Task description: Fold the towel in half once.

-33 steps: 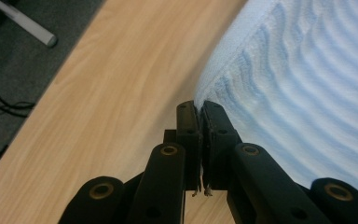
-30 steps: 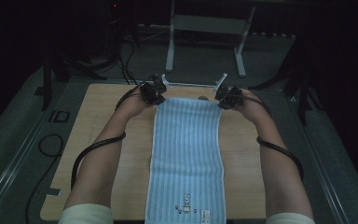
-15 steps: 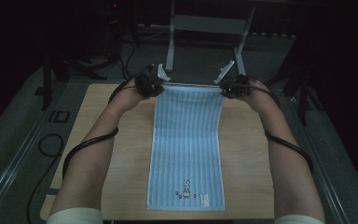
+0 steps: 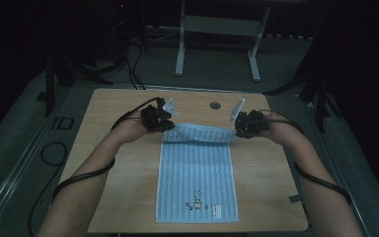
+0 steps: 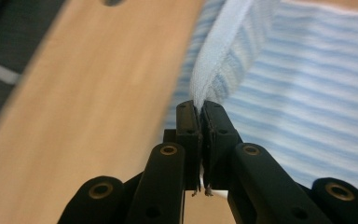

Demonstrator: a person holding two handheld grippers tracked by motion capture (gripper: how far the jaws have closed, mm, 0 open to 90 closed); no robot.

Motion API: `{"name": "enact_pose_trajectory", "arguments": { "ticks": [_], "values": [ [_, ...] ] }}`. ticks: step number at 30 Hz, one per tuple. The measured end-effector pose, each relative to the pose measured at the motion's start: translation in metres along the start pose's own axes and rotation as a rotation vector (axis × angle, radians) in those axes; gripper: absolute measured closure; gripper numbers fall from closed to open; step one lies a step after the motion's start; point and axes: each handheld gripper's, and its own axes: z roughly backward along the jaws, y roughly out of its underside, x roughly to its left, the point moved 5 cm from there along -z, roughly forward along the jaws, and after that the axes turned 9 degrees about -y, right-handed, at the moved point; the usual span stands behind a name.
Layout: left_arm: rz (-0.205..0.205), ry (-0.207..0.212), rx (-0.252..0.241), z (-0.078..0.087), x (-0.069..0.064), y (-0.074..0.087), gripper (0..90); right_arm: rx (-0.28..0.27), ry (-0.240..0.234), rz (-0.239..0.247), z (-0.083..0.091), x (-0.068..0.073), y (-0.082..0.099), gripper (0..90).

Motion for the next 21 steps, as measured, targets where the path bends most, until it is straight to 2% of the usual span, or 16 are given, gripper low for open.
{"name": "enact_pose_trajectory", "arguments": {
  "ticks": [1, 2, 7, 9, 11, 13, 15, 16, 17, 21],
  "values": [
    [-0.006, 0.003, -0.006, 0.001, -0.006, 0.003, 86.8, -0.006, -0.004, 0.015, 0.001, 0.008, 0.002, 84.6],
    [-0.004, 0.025, 0.001, 0.003, -0.012, 0.006, 86.8, -0.016, -0.018, 0.023, 0.001, 0.015, 0.005, 84.6],
    [-0.059, 0.070, 0.002, 0.020, -0.041, 0.016, 86.7, -0.068, -0.010, 0.051, 0.008, 0.048, 0.014, 84.5],
    [-0.069, 0.060, -0.003, 0.029, -0.050, 0.019, 86.7, -0.076, 0.001, 0.062, 0.013, 0.061, 0.017, 84.5],
    [-0.098, 0.074, -0.009, 0.037, -0.058, 0.023, 86.7, -0.081, 0.003, 0.076, 0.016, 0.076, 0.017, 84.5],
    [-0.092, 0.094, -0.024, 0.044, -0.065, 0.027, 86.6, -0.080, -0.005, 0.091, 0.017, 0.093, 0.017, 84.4],
    [-0.077, 0.086, -0.033, 0.048, -0.071, 0.033, 86.6, -0.073, 0.000, 0.118, 0.018, 0.110, 0.018, 84.4],
    [-0.077, 0.097, -0.030, 0.050, -0.076, 0.036, 86.6, -0.087, -0.005, 0.125, 0.019, 0.117, 0.018, 84.3],
    [-0.084, 0.097, -0.040, 0.052, -0.081, 0.039, 86.6, -0.097, -0.002, 0.124, 0.021, 0.123, 0.019, 84.3],
    [-0.062, 0.129, -0.051, 0.057, -0.103, 0.052, 86.3, -0.124, -0.016, 0.125, 0.021, 0.145, 0.024, 84.1]
  ]
}}
